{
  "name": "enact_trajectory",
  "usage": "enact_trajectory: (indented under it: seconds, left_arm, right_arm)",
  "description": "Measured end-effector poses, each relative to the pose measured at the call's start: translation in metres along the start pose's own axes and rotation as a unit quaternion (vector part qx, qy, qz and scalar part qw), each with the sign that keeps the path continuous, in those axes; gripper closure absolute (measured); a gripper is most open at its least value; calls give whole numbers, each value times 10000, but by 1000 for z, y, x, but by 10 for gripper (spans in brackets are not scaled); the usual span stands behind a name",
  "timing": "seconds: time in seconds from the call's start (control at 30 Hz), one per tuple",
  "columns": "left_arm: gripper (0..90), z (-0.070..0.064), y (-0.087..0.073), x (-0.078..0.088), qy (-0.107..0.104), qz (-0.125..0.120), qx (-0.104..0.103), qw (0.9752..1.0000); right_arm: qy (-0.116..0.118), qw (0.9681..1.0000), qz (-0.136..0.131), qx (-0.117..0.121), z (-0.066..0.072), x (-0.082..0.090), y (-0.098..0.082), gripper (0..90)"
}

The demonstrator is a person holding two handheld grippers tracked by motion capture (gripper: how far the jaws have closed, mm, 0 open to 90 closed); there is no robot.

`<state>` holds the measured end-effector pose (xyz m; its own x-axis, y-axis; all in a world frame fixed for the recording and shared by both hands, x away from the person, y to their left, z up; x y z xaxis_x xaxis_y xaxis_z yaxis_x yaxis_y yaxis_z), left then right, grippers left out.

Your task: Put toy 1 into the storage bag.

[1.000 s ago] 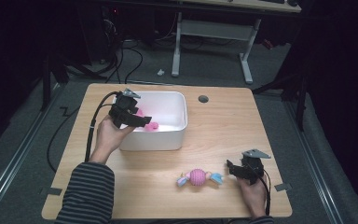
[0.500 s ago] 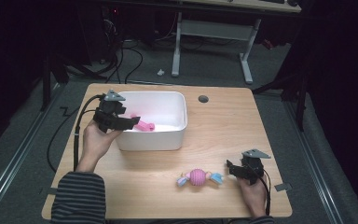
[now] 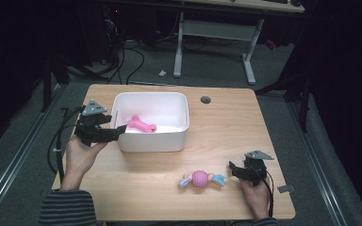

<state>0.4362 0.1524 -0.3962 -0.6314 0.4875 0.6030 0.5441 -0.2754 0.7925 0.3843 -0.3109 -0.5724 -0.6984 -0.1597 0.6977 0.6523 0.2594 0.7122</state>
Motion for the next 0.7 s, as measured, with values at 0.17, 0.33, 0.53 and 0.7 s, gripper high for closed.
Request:
enact_trajectory:
  seconds: [0.17, 0.33, 0.53, 0.7]
  left_arm:
    - [341, 7, -15, 10, 44, -119, 128, 9998]
    - [341, 11, -29, 16, 104, -121, 189, 9997]
    - [339, 14, -45, 19, 73, -154, 287, 9994]
    - [338, 15, -59, 17, 27, -163, 399, 9991]
  right_arm:
    - [-2, 10000, -1, 8, 0, 0, 0, 243]
    - [-3, 10000, -2, 8, 0, 0, 0, 244]
    - [-6, 10000, 0, 2, 0, 0, 0, 244]
    - [-10, 10000, -3, 7, 0, 0, 0, 244]
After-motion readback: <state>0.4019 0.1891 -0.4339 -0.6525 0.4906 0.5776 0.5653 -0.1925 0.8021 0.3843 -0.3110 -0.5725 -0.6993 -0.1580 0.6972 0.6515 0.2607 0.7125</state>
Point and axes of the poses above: each handheld gripper's, and its own axes: x roughly backward along the jaws, y roughly out of its top, z roughly to its left, the point moved 6 cm from there along -x, roughly forward along the jaws, and after that the axes turned 5 degrees about x, right-handed, at the moved point
